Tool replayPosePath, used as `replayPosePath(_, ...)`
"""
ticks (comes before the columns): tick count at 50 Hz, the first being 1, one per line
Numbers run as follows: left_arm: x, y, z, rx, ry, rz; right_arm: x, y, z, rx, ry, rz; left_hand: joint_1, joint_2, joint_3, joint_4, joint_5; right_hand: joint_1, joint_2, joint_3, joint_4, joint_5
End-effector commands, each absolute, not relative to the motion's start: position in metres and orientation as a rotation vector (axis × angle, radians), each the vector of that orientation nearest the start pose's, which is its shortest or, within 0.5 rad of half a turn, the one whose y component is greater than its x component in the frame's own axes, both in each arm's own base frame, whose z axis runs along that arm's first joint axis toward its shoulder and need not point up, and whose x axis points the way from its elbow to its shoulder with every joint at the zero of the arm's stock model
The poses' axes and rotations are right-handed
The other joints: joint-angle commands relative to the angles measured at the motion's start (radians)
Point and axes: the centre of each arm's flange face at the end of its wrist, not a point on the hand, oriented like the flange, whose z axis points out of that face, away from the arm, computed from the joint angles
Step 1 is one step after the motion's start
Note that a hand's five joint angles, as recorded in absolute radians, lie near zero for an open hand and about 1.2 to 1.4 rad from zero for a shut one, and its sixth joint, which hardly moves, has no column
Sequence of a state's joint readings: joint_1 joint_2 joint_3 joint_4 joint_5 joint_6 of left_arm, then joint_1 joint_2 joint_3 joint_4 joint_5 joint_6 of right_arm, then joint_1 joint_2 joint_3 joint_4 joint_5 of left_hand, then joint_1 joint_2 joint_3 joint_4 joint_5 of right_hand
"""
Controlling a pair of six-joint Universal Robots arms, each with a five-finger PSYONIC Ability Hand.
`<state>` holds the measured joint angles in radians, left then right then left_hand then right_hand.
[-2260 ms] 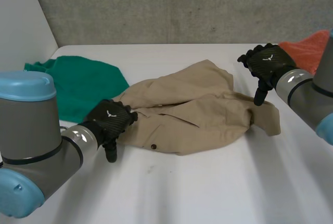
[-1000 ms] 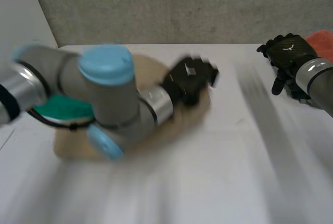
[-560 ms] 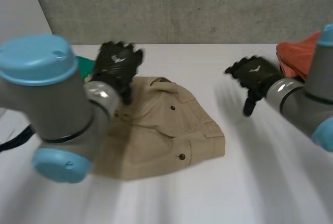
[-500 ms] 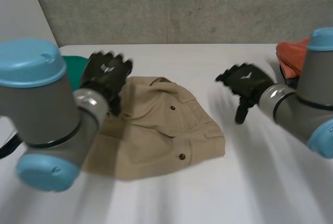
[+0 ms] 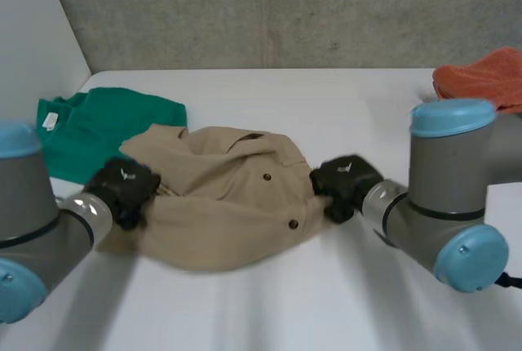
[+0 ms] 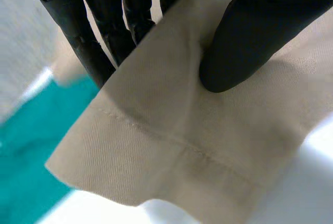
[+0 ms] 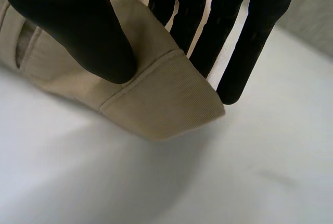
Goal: Fold the laundry.
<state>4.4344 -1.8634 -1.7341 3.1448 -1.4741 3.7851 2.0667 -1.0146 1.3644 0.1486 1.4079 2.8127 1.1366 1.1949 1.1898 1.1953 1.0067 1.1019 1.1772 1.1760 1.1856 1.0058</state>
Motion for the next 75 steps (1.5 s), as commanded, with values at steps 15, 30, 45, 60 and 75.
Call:
replayPosePath(15, -0.243, -0.254, 0.263, 1.02, 2.464, -1.879, 0.291, -0.274, 0.251, -1.174, 2.054, -1.865, 0.26, 0.201, 0.207, 0.201, 0.215, 0.294, 0.219, 0.22, 0.211, 0.216)
replayPosePath(30, -0.265, -0.326, 0.196, 0.945, 2.307, -1.662, 0.335, -0.336, 0.169, -0.97, 2.051, -2.213, -0.908, -0.966, -0.961, -0.967, -0.953, -0.792, -0.867, -0.866, -0.876, -0.87)
replayPosePath(45, -0.23, -0.227, 0.257, 1.035, 2.258, -1.773, 0.277, -0.277, 0.249, -1.029, 2.143, -1.929, -0.739, -0.797, -0.792, -0.797, -0.783, -0.649, -0.724, -0.723, -0.733, -0.727)
replayPosePath(60, -0.222, -0.219, 0.179, 1.236, 2.446, -1.555, 0.258, -0.238, 0.166, -1.179, 2.258, -1.461, -0.703, -0.761, -0.756, -0.762, -0.748, -0.481, -0.556, -0.555, -0.564, -0.559)
replayPosePath(75, -0.246, -0.248, 0.15, 1.33, 2.347, -1.561, 0.282, -0.253, 0.125, -1.108, 2.14, -1.773, 0.162, 0.104, 0.109, 0.103, 0.117, -0.044, -0.12, -0.119, -0.128, -0.123)
